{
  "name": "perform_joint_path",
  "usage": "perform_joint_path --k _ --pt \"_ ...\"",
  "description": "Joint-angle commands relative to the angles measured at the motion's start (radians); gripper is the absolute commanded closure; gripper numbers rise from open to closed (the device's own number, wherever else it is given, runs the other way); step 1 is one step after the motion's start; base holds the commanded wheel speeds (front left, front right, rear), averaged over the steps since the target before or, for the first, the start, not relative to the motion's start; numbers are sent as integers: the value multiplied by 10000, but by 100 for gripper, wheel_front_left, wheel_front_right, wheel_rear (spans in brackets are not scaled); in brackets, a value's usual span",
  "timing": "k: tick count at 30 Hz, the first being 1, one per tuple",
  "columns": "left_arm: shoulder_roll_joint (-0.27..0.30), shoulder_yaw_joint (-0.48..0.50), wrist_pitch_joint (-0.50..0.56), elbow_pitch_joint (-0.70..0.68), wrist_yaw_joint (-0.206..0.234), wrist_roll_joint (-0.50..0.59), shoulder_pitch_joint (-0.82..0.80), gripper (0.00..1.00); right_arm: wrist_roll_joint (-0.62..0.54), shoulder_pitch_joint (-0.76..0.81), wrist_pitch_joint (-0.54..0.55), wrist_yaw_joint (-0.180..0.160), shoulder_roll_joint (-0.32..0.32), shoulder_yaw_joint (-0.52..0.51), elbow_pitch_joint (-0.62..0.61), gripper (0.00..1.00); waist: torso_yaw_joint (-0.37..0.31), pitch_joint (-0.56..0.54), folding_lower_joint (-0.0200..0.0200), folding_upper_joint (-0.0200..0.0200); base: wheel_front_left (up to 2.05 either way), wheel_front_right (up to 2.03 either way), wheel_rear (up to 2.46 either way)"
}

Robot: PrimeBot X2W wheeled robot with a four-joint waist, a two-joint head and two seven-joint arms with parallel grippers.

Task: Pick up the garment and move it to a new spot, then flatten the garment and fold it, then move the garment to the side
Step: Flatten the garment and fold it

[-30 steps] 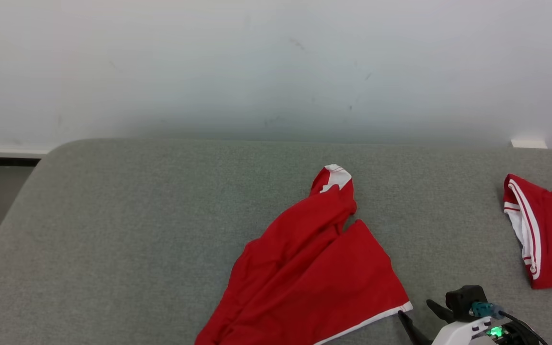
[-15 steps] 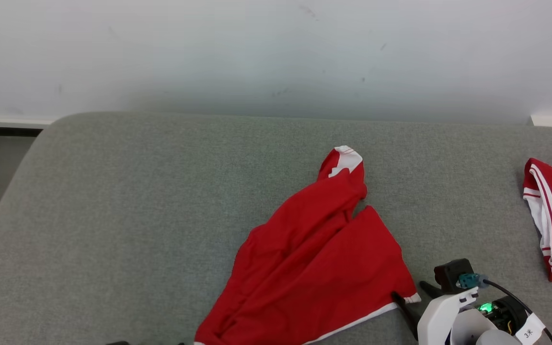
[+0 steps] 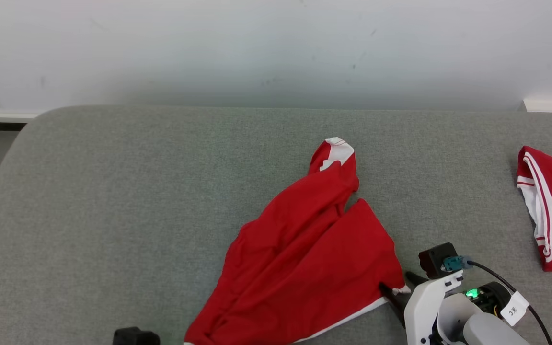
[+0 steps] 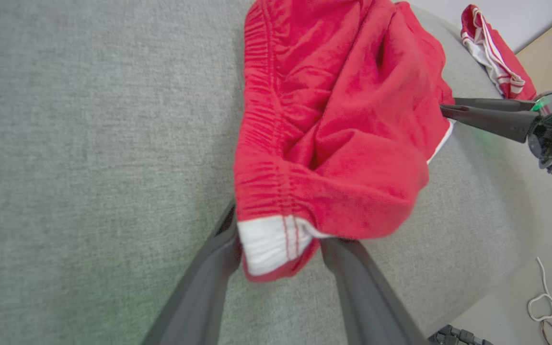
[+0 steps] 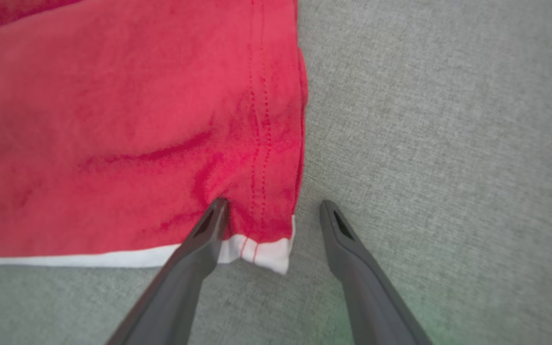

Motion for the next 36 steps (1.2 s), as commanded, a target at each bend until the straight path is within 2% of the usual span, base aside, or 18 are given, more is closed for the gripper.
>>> perform_joint_path --k 1,2,7,13,19,26,32,36 --pt "109 -42 -129 94 21 -179 -158 75 269 363 341 141 376 614 102 77 -18 27 0 0 0 0 0" --pt "135 -134 -141 133 20 -227 -211 100 413 297 238 142 341 753 -10 100 -26 31 0 0 0 0 0" --pt "340 -363 -213 147 21 -572 -381 100 1266 -40 -389 99 -95 726 -506 100 -141 -98 0 0 0 0 0" --pt "674 -66 -291 -882 51 -1285 -185 100 2698 -57 -947 76 -666 37 -1661 100 -497 -557 0 0 0 0 0" --pt "1149 484 36 -3055 348 -1825 84 100 3811 472 -1295 76 -1326 -1270 -3481 100 -1013 -1138 0 0 0 0 0" --pt "2015 1009 1097 -6011 713 -2377 -47 100 4434 1355 -920 75 -1953 -3306 -6607 100 -1549 -1391 0 0 0 0 0" --pt "2398 1505 1943 -8116 858 -3191 -873 100 4551 1910 -17 76 -1560 -5319 -9474 100 -1802 -1285 0 0 0 0 0" --pt "2578 1910 2492 -8453 883 -3618 -2031 100 4224 1620 1020 76 -1023 -6219 -10586 100 -1908 -989 0 0 0 0 0"
